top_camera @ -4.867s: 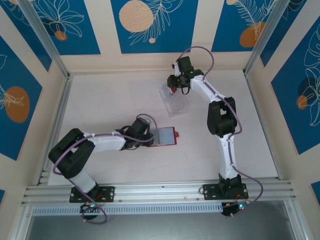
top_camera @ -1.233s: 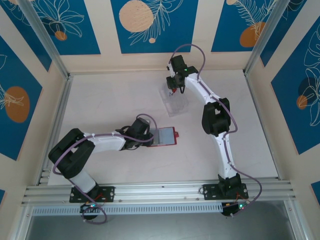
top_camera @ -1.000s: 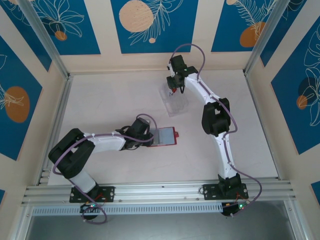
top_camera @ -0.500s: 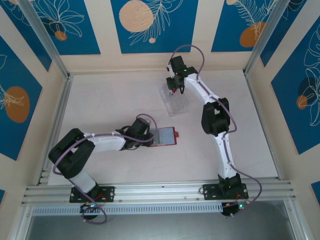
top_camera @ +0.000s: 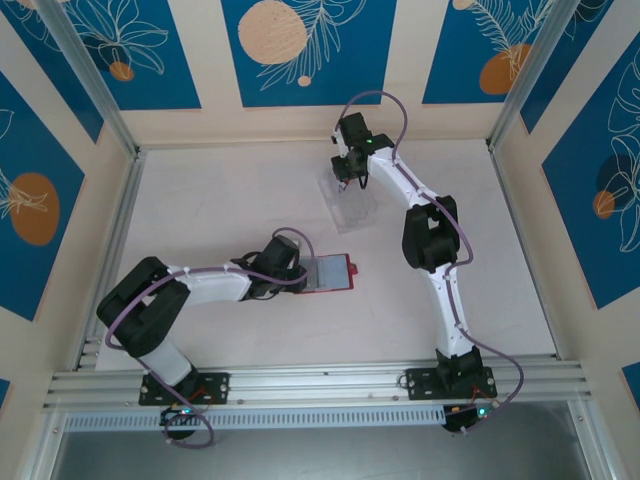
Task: Put the credit cards into the card holder
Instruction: Pick up the credit card from the storage box.
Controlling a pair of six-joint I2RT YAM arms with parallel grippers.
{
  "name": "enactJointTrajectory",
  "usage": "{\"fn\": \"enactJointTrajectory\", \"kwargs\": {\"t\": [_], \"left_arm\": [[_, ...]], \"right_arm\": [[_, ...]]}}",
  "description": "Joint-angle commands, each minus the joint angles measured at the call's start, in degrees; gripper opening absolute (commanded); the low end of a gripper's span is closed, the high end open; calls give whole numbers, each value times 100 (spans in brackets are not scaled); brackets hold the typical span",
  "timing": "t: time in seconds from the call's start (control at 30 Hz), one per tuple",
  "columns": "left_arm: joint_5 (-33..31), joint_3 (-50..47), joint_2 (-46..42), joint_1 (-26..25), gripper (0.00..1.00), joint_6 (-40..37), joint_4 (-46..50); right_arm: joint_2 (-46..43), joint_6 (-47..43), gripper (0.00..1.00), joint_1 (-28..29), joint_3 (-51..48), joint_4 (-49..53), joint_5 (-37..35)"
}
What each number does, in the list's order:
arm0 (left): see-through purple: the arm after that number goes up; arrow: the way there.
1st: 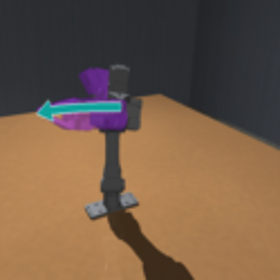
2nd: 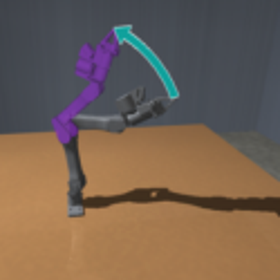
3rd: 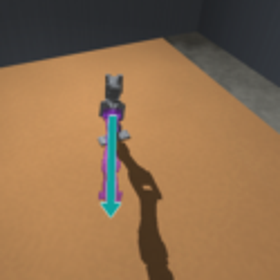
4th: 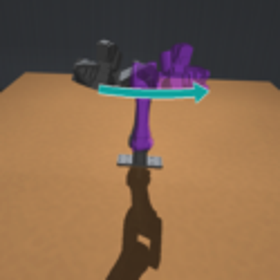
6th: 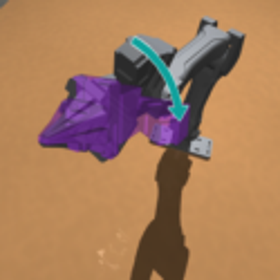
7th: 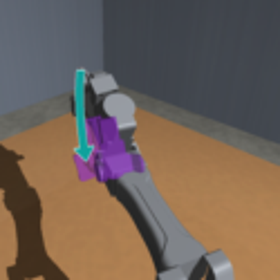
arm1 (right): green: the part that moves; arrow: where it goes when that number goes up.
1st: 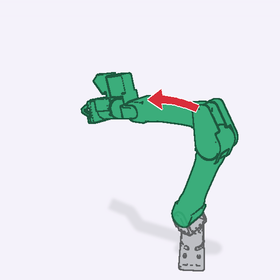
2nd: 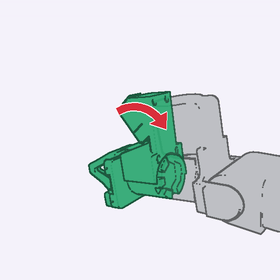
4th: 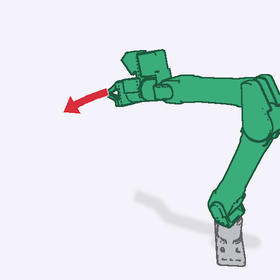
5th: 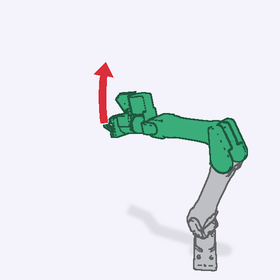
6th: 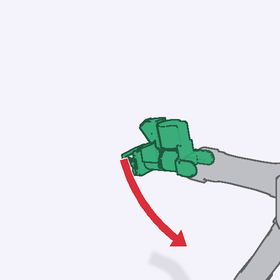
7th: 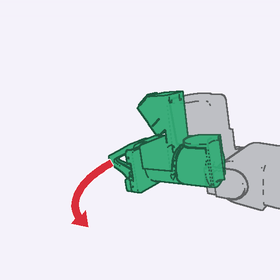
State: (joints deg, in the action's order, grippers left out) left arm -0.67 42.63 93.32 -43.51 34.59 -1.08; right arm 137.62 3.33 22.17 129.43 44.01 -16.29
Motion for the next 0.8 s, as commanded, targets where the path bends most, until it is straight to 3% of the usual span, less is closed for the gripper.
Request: {"fn": "enactJointTrajectory", "kwargs": {"t": [0.0, 0.37, 0.63, 0.77], "left_arm": [[67, -220, 198, -103, 23, 51, 526], [80, -199, 136, -102, 23, 44, 562], [222, -218, -2, -100, 24, -7, 551], [293, -227, -88, -103, 24, -53, 570]], "right_arm": [[136, -55, 22, 31, 181, 123, 125], [90, -70, 1, -33, 598, 372, 440], [-172, -11, 0, -90, 811, 617, 407], [-857, 232, 0, -70, 106, 438, 402]]}}
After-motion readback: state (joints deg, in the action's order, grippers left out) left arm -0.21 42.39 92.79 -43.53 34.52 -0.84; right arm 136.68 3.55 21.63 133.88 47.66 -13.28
